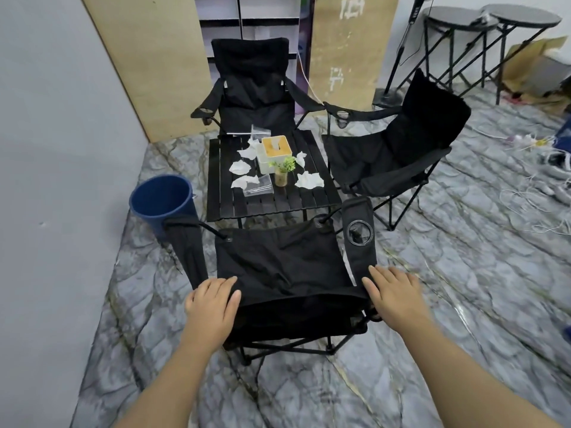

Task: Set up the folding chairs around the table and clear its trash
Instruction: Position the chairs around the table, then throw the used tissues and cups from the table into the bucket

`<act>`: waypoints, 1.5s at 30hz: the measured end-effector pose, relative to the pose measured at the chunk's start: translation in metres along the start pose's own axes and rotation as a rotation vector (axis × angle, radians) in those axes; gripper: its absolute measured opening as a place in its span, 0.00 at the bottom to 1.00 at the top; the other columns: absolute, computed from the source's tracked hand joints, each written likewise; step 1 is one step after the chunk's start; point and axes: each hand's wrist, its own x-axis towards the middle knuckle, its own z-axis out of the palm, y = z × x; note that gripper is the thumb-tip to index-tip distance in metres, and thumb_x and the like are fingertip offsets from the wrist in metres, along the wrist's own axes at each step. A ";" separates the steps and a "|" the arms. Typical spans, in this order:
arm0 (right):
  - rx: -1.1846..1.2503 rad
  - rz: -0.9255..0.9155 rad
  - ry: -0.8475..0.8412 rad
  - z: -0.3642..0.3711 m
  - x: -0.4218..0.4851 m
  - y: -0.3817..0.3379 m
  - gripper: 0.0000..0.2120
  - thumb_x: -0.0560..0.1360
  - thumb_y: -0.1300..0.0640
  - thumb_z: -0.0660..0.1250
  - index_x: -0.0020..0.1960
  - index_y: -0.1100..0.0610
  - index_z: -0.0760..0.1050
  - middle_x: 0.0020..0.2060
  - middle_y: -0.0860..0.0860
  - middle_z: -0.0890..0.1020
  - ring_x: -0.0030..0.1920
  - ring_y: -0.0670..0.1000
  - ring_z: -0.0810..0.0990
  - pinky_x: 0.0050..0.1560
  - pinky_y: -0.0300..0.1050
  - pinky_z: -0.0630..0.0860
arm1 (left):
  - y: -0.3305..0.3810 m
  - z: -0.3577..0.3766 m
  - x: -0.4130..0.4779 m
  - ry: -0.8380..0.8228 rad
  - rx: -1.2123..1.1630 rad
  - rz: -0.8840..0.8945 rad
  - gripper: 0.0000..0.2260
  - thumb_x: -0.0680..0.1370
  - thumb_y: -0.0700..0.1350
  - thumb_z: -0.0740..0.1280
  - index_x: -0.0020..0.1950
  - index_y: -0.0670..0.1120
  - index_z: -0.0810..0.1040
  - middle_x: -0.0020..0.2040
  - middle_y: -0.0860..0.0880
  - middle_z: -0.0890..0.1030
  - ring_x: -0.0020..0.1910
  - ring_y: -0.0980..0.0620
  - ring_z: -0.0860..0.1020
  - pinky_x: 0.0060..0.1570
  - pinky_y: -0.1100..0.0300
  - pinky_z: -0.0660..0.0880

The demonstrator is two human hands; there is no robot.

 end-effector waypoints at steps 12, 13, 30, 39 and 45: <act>-0.010 -0.065 -0.072 -0.016 0.021 -0.001 0.25 0.80 0.42 0.42 0.74 0.47 0.57 0.73 0.46 0.64 0.74 0.52 0.58 0.70 0.53 0.55 | 0.009 -0.006 0.011 -0.075 0.052 -0.099 0.23 0.79 0.58 0.46 0.67 0.51 0.69 0.64 0.50 0.75 0.71 0.46 0.64 0.69 0.43 0.59; 0.001 -0.067 -0.075 -0.019 0.021 -0.007 0.25 0.80 0.42 0.42 0.74 0.48 0.58 0.73 0.46 0.65 0.73 0.52 0.60 0.69 0.54 0.57 | 0.009 -0.009 0.007 -0.080 0.028 -0.125 0.20 0.80 0.55 0.49 0.68 0.51 0.68 0.66 0.51 0.74 0.72 0.47 0.62 0.70 0.42 0.57; 0.207 -0.921 -0.237 -0.043 -0.043 -0.386 0.25 0.80 0.47 0.55 0.74 0.51 0.57 0.75 0.50 0.60 0.72 0.53 0.62 0.68 0.53 0.63 | -0.160 -0.121 -0.123 0.249 0.019 -0.594 0.31 0.67 0.59 0.48 0.66 0.48 0.68 0.63 0.45 0.73 0.66 0.45 0.68 0.65 0.45 0.60; 0.231 -0.830 -0.338 -0.017 -0.027 -0.539 0.26 0.80 0.47 0.54 0.76 0.50 0.52 0.76 0.49 0.56 0.74 0.53 0.58 0.71 0.51 0.58 | -0.321 -0.171 -0.091 0.136 0.021 -0.552 0.25 0.72 0.53 0.53 0.68 0.48 0.67 0.66 0.46 0.70 0.69 0.46 0.65 0.69 0.44 0.59; 0.304 -0.649 -0.278 -0.022 0.051 -0.572 0.28 0.79 0.43 0.54 0.76 0.47 0.50 0.77 0.47 0.52 0.75 0.51 0.54 0.71 0.54 0.59 | -0.368 -0.168 0.020 0.049 -0.016 -0.417 0.26 0.75 0.54 0.55 0.72 0.48 0.62 0.72 0.46 0.66 0.74 0.44 0.58 0.71 0.40 0.55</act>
